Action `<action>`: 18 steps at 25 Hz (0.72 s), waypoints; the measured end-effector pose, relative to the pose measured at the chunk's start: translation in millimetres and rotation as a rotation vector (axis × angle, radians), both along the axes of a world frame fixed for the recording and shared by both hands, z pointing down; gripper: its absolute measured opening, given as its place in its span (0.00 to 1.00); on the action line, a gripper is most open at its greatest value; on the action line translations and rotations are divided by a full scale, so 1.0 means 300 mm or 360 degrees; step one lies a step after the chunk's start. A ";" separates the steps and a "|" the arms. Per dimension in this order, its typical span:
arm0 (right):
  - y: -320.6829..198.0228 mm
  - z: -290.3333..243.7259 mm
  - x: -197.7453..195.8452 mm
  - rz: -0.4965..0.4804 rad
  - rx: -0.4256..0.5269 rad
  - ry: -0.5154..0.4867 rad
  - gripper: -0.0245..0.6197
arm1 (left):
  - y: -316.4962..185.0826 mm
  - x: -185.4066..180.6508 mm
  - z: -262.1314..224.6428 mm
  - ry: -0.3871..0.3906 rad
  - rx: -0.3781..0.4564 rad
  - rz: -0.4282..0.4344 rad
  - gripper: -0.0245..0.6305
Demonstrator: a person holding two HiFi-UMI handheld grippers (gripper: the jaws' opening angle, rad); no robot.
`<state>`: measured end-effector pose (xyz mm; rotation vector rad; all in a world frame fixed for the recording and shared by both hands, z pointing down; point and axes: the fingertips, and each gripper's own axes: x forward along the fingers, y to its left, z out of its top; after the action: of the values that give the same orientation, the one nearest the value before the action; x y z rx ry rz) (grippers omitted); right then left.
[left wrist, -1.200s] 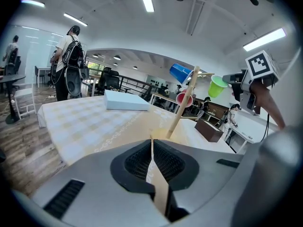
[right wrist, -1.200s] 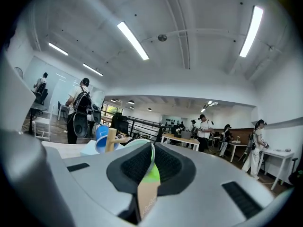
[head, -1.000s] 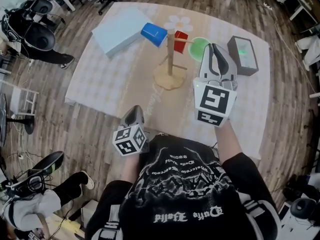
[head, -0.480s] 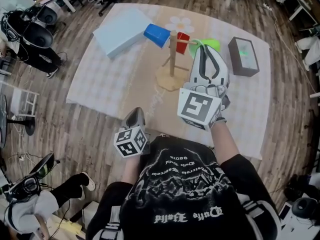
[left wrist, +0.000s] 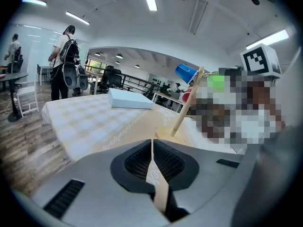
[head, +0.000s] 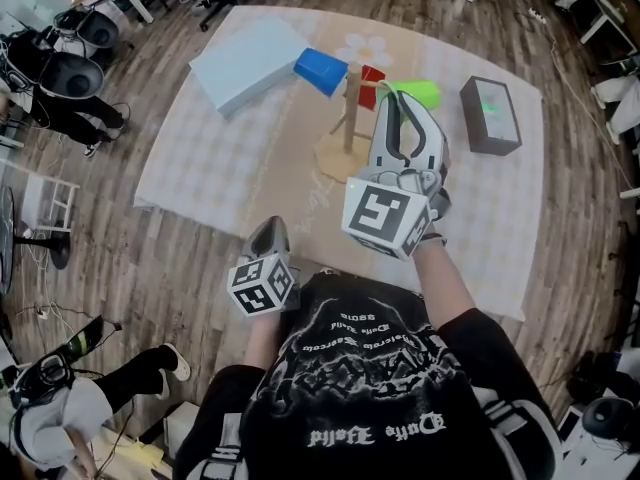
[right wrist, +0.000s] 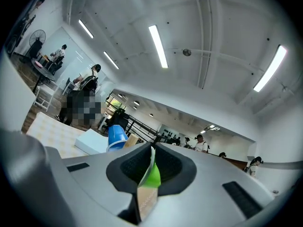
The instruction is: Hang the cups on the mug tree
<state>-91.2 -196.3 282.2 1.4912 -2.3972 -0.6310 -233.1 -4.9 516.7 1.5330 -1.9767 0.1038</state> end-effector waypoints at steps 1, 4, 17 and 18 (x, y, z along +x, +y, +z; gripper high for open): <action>0.001 -0.001 -0.006 -0.0005 0.0004 0.0005 0.10 | -0.002 0.001 -0.001 0.0000 -0.0001 0.0001 0.08; 0.008 0.002 -0.030 -0.0030 0.0016 0.0020 0.10 | -0.008 0.005 -0.001 0.0003 0.0003 0.0004 0.08; 0.026 0.036 -0.117 -0.0147 0.0001 0.0042 0.12 | -0.007 0.008 0.008 0.0010 0.0005 -0.0022 0.08; 0.026 0.043 -0.124 -0.0155 -0.0010 0.0039 0.12 | -0.004 0.005 0.009 0.0010 0.0004 -0.0028 0.08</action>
<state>-128.5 -188.6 294.9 1.3629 -2.4632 -0.6585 -231.5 -6.2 519.3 1.5157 -1.9853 0.0890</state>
